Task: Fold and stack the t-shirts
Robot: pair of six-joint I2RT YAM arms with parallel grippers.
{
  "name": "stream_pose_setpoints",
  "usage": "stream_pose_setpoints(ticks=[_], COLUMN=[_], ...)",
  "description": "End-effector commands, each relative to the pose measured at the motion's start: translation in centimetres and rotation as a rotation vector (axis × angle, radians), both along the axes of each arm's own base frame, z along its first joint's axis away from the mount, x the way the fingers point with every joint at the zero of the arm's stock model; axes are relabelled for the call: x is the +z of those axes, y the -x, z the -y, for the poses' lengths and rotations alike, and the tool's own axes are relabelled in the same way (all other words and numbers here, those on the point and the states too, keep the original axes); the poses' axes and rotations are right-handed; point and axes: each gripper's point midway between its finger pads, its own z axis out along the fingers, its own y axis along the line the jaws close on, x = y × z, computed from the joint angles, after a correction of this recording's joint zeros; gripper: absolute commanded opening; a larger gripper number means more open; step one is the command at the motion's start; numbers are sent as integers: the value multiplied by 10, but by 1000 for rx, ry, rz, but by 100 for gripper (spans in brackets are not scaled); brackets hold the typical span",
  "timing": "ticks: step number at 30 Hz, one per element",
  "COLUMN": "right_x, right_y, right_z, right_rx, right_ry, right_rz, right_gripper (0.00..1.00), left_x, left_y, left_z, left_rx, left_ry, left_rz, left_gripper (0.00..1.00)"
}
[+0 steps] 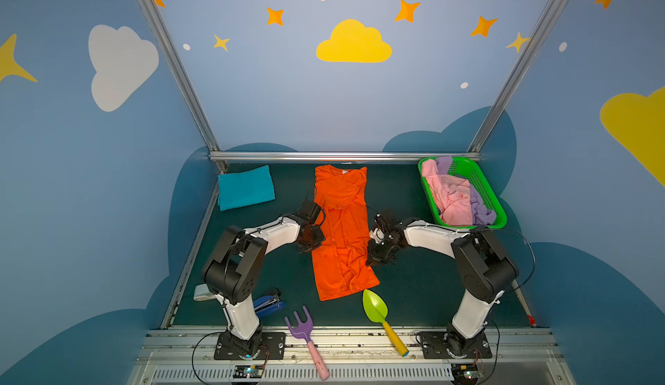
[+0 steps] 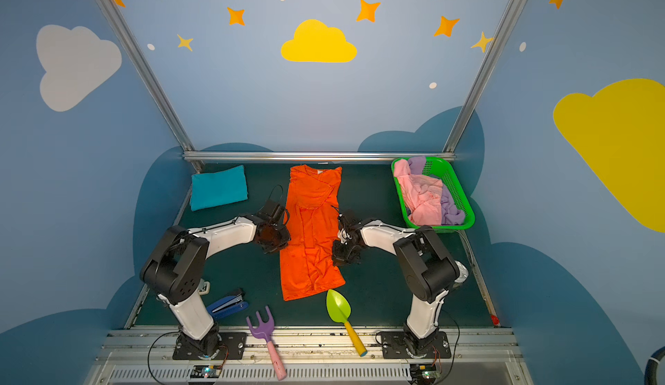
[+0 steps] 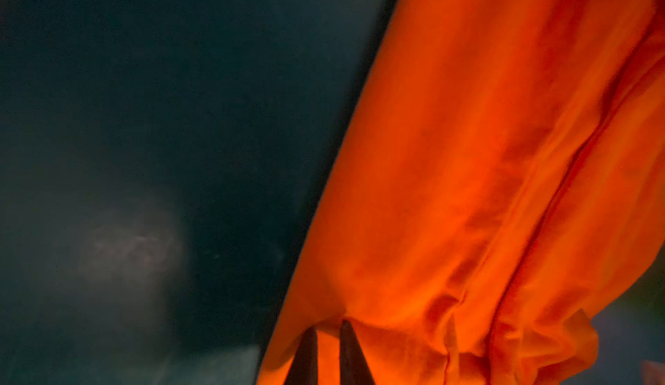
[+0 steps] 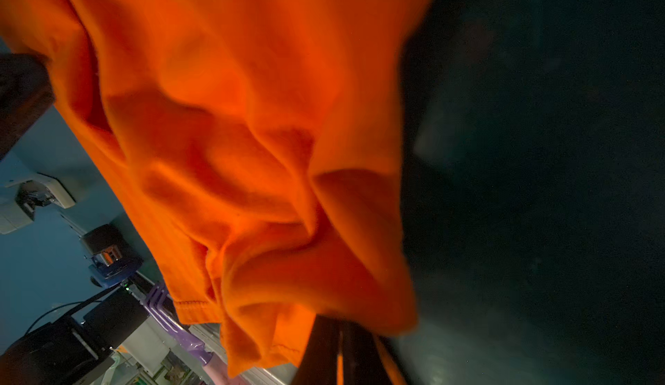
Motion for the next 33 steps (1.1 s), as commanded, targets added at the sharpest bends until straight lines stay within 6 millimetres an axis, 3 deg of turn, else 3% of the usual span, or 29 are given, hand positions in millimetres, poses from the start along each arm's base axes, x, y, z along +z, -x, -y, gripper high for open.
stream_pose_setpoints(ticks=[1, 4, 9, 13, 15, 19, 24, 30, 33], right_x=[3, 6, 15, 20, 19, 12, 3, -8, -12], right_y=[-7, 1, 23, 41, 50, 65, 84, 94, 92], right_z=[5, 9, 28, 43, 45, 44, 34, 31, 31], right_rx=[5, 7, -1, -13, -19, 7, 59, 50, 38], right_ry=[27, 33, 65, 91, 94, 116, 135, 145, 147], right_rz=[21, 13, 18, 19, 7, -18, -44, -60, -58], right_gripper=[15, 26, 36, 44, 48, 49, 45, 40, 36], left_x=[7, 18, 39, 37, 31, 20, 5, -10, -18], left_y=[12, 28, 71, 113, 134, 162, 179, 184, 185], left_z=[-9, -16, -21, -18, -14, -7, 4, 20, 26], left_rx=[-19, -11, -25, -26, -21, -25, -32, -53, -63], left_ry=[-39, -46, -57, -54, -42, -30, -4, 6, 7], left_rz=[-18, -21, -4, -35, -55, -78, -103, -133, -153], left_gripper=[21, 26, 33, 39, 46, 55, 56, 56, 46])
